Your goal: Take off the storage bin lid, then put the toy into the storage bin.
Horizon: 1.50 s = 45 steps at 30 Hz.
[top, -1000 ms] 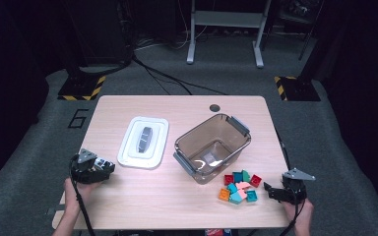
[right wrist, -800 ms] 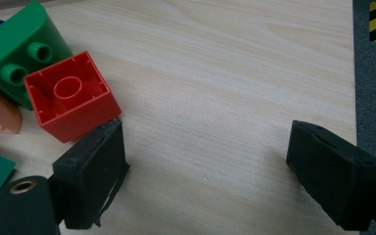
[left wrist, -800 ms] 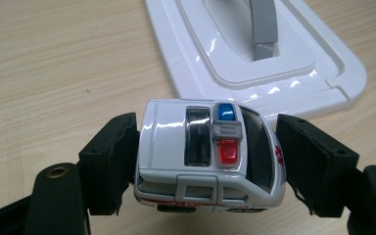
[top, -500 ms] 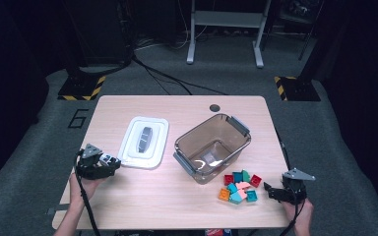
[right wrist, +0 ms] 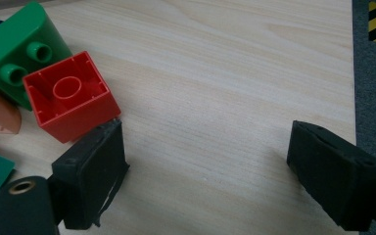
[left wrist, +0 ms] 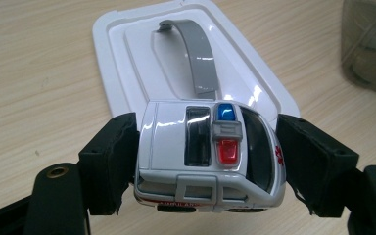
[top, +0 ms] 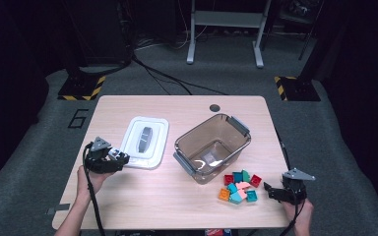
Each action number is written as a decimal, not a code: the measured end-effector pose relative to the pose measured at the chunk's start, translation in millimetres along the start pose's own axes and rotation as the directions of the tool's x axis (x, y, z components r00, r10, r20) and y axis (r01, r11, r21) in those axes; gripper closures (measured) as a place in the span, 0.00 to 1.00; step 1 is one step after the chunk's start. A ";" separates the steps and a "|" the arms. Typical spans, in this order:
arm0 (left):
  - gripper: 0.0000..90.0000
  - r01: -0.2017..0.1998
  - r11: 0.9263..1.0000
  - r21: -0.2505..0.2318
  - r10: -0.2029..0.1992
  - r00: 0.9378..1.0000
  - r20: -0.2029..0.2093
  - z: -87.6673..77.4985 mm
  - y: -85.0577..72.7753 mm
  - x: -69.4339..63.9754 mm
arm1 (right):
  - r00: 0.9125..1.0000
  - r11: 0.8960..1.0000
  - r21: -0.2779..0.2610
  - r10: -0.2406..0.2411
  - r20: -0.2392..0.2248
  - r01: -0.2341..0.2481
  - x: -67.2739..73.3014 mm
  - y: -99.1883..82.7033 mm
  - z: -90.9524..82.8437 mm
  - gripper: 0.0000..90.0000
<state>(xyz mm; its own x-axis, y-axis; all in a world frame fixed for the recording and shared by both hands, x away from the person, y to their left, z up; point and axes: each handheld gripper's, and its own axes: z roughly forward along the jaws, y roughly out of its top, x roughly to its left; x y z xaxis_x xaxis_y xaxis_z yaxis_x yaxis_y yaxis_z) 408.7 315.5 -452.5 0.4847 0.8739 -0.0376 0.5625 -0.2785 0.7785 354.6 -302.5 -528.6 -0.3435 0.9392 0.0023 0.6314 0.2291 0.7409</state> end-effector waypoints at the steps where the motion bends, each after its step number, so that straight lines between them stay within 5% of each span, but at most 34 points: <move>1: 0.29 -0.004 1.000 0.006 0.004 1.000 0.008 -0.1 2.5 -0.3 | 1.000 1.000 0.000 -0.001 -0.001 0.001 -0.1 0.0 0.0 0.15; 25: 0.29 -0.085 0.996 -0.019 0.086 0.995 0.053 3.0 65.7 -24.0 | 1.000 1.000 0.000 0.007 0.002 -0.007 -0.4 0.1 0.2 0.16; 32: 0.29 -0.136 0.990 -0.020 0.137 0.988 0.067 3.0 86.7 -34.2 | 1.000 1.000 0.000 0.008 0.002 -0.008 -0.2 0.2 0.2 0.16; 45: 0.29 -0.170 0.984 -0.055 0.175 0.979 0.106 5.5 113.2 -58.7 | 1.000 1.000 -0.001 0.009 0.000 -0.009 -0.4 0.1 0.1 0.16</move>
<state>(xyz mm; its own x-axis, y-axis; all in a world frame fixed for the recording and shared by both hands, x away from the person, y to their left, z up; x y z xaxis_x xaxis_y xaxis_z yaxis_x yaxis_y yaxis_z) 447.6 230.5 -365.6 0.6440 0.7644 0.0329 0.4340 -0.4003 0.8071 354.8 -302.8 -528.6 -0.3376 0.9413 0.0086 0.6339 0.2205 0.7413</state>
